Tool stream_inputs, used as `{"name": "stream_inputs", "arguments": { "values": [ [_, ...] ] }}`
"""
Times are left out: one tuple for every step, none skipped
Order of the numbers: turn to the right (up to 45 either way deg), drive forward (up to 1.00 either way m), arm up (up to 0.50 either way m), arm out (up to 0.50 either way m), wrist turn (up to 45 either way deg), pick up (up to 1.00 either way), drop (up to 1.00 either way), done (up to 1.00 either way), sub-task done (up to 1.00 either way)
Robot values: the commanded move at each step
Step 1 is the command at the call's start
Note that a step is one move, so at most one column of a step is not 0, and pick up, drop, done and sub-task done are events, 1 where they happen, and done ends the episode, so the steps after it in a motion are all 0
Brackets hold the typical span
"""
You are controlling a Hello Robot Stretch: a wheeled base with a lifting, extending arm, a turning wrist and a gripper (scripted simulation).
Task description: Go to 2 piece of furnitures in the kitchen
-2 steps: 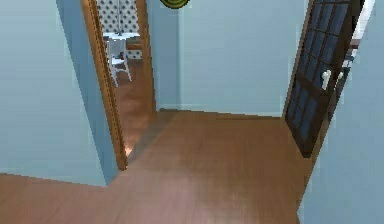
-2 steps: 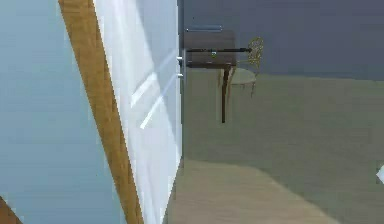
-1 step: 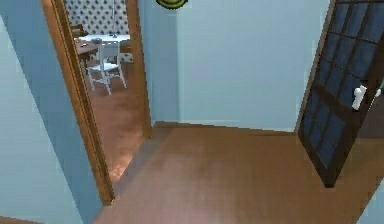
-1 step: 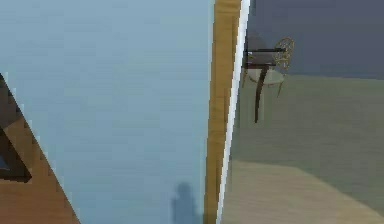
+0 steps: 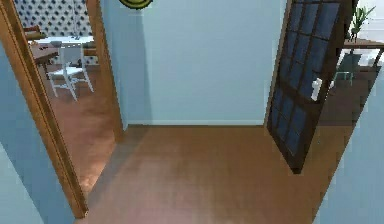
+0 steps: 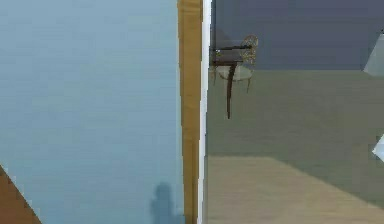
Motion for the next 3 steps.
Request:
{"name": "stream_inputs", "arguments": {
  "values": [
    [0.0,1.00,0.00,0.00,0.0,0.00,0.00,0.00,0.00],
    [9.0,0.00,0.00,0.00,0.0,0.00,0.00,0.00,0.00],
    [0.0,0.05,0.00,0.00,0.0,0.00,0.00,0.00,0.00]
  ]
}}
